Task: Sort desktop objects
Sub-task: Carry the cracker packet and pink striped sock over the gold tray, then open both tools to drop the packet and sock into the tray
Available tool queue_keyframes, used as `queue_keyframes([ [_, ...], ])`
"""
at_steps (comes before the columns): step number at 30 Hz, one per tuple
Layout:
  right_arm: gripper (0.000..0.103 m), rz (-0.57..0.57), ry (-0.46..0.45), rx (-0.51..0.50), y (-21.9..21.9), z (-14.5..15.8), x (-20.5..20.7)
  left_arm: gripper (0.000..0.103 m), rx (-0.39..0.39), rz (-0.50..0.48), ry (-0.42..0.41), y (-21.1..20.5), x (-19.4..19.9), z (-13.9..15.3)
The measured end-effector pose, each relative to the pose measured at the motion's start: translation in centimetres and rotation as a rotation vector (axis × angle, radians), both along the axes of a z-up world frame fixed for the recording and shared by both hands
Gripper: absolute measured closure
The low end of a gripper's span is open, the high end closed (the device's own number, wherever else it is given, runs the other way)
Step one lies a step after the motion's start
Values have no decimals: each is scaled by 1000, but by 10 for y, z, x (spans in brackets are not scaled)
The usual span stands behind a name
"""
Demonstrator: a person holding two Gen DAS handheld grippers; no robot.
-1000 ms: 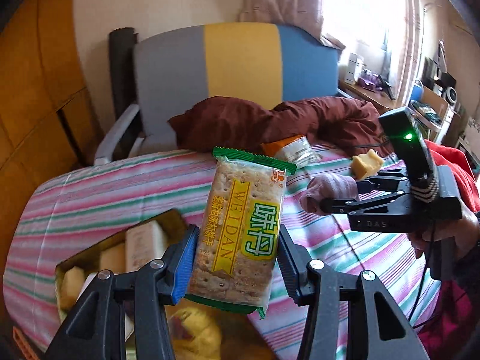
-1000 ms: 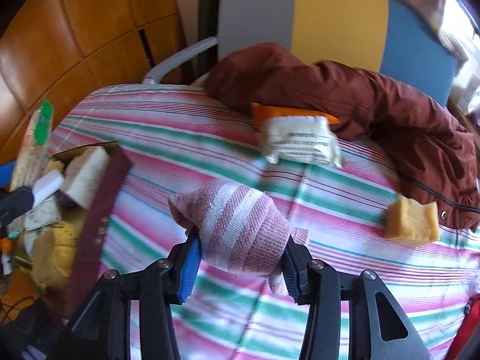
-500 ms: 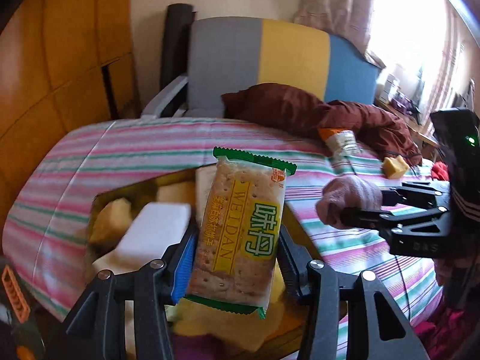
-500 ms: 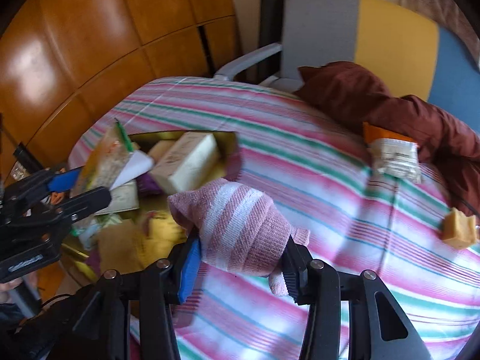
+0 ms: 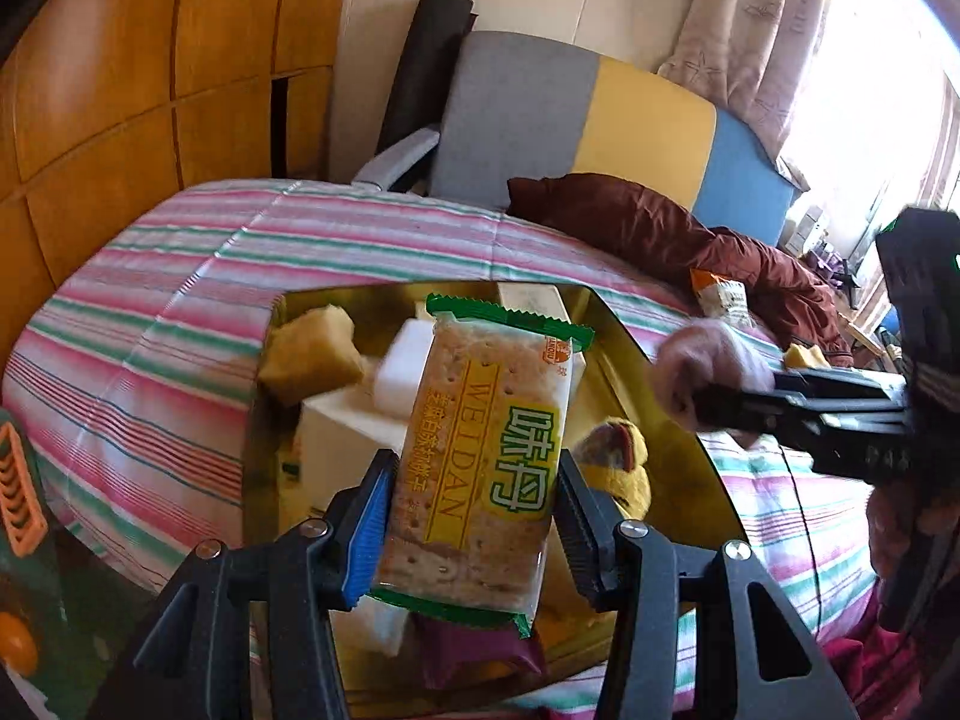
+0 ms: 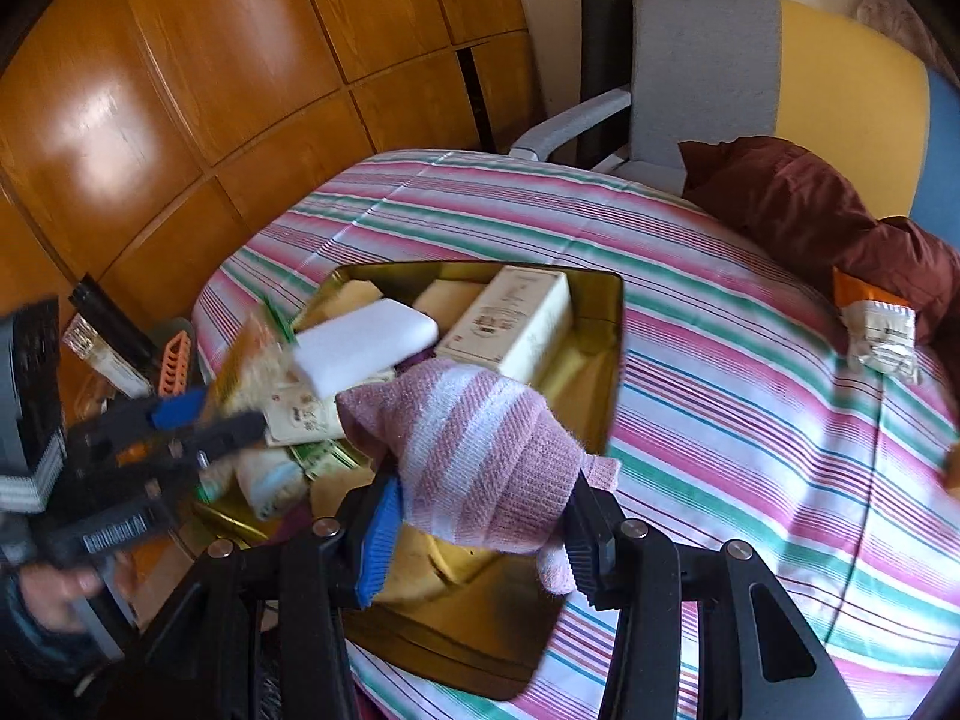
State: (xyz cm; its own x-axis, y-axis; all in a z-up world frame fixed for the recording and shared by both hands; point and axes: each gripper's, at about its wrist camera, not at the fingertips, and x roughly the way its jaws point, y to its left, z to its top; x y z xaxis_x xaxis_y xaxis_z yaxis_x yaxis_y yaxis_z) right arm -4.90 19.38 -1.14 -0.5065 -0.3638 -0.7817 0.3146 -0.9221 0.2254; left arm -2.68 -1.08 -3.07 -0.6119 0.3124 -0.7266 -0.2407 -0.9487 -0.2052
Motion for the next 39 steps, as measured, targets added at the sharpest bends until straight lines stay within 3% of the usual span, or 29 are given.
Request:
queue_keyframes([
  [6, 55, 12, 13, -15, -16, 6, -7, 52, 14, -31, -4, 12, 0, -4],
  [12, 52, -16, -2, -33, -15, 5, -19, 52, -10, -4, -31, 16, -10, -14],
  [16, 45, -28, -16, -45, -16, -1, -30, 43, 1, -10, -67, 15, -16, -21],
  [19, 44, -37, -19, -45, -17, -5, -33, 40, 6, 1, -57, 12, -16, -19],
  [21, 38, -41, -22, -51, -16, -7, -33, 36, 8, 13, -49, 9, -16, -17],
  [39, 28, -51, -6, -41, -14, -8, -12, 36, -59, 50, 4, 7, -4, 1],
])
